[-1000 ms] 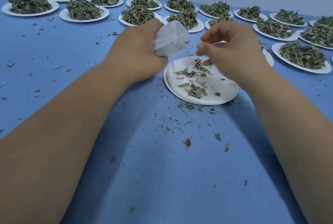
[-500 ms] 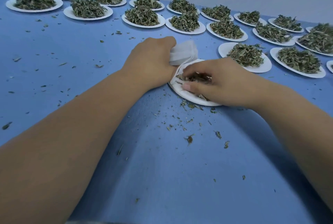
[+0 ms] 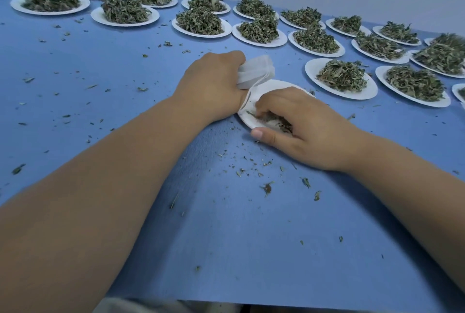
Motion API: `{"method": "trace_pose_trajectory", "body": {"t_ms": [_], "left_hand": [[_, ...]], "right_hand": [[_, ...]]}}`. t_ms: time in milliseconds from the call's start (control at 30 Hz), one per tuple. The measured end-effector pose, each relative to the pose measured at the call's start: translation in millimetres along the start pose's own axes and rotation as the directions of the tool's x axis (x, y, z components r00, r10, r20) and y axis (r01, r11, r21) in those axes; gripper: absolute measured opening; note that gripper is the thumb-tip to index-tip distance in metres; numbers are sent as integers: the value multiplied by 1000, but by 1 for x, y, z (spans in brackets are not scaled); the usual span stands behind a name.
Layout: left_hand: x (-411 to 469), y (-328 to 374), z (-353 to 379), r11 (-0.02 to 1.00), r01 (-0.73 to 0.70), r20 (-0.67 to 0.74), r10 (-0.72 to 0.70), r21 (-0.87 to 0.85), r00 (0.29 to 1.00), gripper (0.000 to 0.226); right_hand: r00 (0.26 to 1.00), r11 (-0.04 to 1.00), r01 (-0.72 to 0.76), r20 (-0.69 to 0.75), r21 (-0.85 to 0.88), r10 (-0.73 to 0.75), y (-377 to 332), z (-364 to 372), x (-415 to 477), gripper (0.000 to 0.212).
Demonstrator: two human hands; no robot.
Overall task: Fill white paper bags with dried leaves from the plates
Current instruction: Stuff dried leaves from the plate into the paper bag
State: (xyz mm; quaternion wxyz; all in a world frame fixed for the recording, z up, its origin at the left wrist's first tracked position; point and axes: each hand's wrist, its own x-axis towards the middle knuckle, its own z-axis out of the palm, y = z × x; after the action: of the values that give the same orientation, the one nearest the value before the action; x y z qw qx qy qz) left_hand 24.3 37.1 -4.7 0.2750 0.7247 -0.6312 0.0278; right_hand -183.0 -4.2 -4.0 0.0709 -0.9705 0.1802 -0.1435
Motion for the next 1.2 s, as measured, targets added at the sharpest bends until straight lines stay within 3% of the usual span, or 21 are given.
{"method": "trace_pose_trajectory", "body": {"t_ms": [100,233,400,500,700,767,800,867,933,967,1067,1200], "left_hand": [[0,0,0,1000,4,-6,-4,0,1000,34],[0,1,1,1000,-2,-24,3,10,1000,32],[-1,0,3,1000,7,-48,-7,14,999,27],[0,0,3,1000,7,-48,-6,21,999,31],[0,-1,4,1000,8,-59,-6,29,998,29],[-1,1,3,1000,-9,-97,12,30,995,27],[-1,2,1,999,-19,-126,22,27,992,26],[-2,4,-2,999,-32,-177,35,23,984,24],[-3,7,-3,999,-32,-197,36,22,980,25],[-4,9,-3,999,-34,-203,37,19,979,26],[-6,12,-2,999,-49,-219,51,18,974,27],[-6,13,-2,999,-44,-246,47,20,968,26]], "right_hand": [[995,999,-35,-88,22,37,3,0,-2,34],[999,996,-33,-19,-88,31,1,6,-3,45],[985,997,-26,-167,74,38,5,7,-6,36],[984,995,-58,-162,78,70,2,9,-5,45],[945,904,-194,-176,381,277,3,-4,6,57],[868,801,-279,-218,530,446,3,-15,19,59],[795,685,-308,-217,660,567,3,-21,27,59],[621,309,-243,-97,919,778,4,-33,43,53],[544,-37,-35,50,999,838,4,-40,59,44],[528,-145,63,90,987,844,2,-43,67,42],[499,-289,249,133,924,856,-8,-44,88,40],[488,-285,280,120,917,865,-23,-42,102,44]]}}
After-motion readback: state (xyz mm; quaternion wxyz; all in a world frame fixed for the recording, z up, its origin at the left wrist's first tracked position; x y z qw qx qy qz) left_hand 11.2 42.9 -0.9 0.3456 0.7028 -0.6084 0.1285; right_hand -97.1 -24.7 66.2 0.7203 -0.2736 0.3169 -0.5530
